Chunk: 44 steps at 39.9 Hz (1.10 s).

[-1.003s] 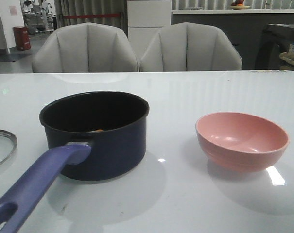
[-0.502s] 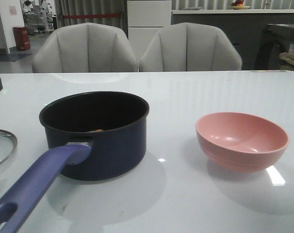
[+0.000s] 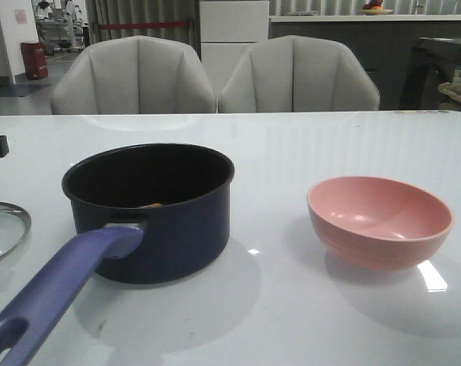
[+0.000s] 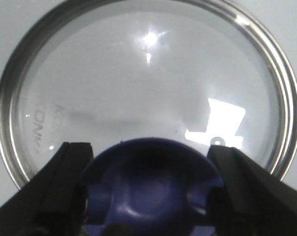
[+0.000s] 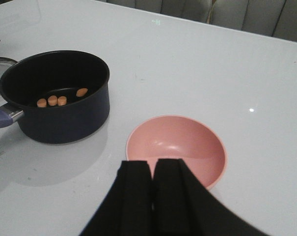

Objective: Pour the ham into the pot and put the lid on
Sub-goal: 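Lower the left gripper onto the lid knob and grasp it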

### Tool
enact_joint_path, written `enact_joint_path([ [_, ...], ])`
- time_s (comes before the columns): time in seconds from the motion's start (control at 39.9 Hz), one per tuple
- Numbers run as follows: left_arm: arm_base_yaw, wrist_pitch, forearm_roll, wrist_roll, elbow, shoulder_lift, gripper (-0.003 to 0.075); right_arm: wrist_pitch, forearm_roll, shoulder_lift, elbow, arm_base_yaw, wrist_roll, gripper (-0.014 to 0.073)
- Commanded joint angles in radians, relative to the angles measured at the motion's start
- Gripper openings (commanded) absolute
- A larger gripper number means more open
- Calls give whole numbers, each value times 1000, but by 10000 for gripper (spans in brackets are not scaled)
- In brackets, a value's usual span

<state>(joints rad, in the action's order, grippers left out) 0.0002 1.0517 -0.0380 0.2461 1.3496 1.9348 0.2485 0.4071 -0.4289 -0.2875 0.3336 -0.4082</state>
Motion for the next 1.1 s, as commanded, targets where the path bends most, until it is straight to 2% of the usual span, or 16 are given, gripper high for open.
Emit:
enact_joint_path([
  [0.0, 0, -3, -13, -1, 37, -43, 266, -67, 10, -3, -29, 2, -11, 137],
  [0.13, 0, 15, -13, -1, 55, -43, 219, -67, 10, -3, -29, 2, -11, 137],
  [0.58, 0, 127, -13, -51, 150, -43, 217, -67, 10, -3, -29, 2, -11, 137],
  [0.83, -2, 203, -119, -131, 318, -43, 217, -67, 10, -3, -29, 2, -11, 137],
  [1.08, -100, 236, -129, -173, 505, -53, 217, -67, 10, -3, -29, 2, -11, 137],
])
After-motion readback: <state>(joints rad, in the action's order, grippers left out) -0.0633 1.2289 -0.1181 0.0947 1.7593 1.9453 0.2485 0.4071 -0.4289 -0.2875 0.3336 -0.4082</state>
